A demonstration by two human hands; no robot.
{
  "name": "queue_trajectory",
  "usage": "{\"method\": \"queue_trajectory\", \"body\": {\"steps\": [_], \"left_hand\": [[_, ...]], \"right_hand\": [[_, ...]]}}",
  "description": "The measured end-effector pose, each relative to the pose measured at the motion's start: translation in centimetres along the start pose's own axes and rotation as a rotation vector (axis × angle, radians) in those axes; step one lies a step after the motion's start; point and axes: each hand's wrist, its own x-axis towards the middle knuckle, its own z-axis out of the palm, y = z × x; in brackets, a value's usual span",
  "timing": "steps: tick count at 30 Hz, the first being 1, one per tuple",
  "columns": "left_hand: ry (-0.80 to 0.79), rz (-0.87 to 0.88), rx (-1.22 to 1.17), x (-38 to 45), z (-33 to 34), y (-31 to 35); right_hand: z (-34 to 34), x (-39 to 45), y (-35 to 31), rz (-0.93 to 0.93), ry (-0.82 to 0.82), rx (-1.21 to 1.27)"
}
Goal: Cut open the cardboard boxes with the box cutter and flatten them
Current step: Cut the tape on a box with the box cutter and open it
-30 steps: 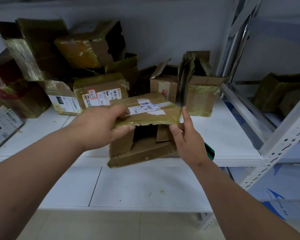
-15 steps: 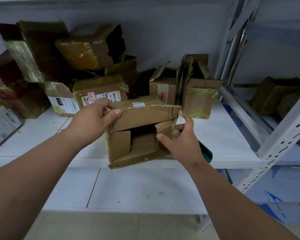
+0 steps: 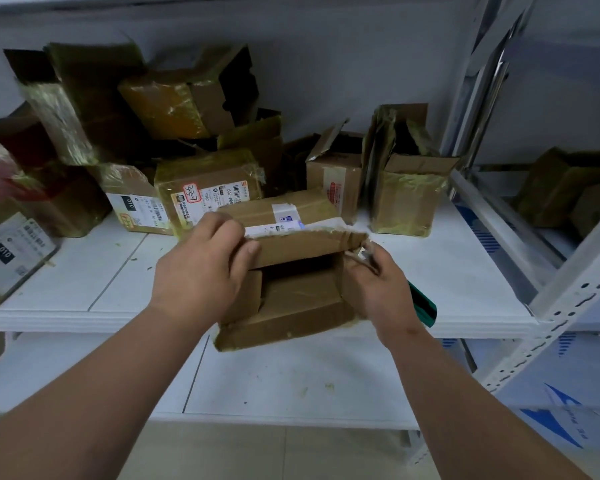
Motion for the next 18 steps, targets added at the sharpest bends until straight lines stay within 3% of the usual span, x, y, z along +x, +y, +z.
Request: {"method": "queue_trajectory", "body": {"steps": [5,11,15,18], "left_hand": [[-0.04,-0.211,-0.003,-1.3,1.8,-0.2],[-0.038,-0.345,-0.003,-1.3,2.5,0.2],[-0.082,-0.283,-0.066,-1.0,2.1,0.4],[-0.228,-0.141,-0.142,-1.1,1.0,0.3]], "right_hand": [[0.1,0.2,0.5,-0.032,-0.024,-0.066],[0.1,0.1,0.5,-0.009,-0.065,0.086],[-0.1,0.0,0.6,-0.009,-0.066,0.11],[-0.9,0.5,0.5,0.139,-0.019,0.226]]}}
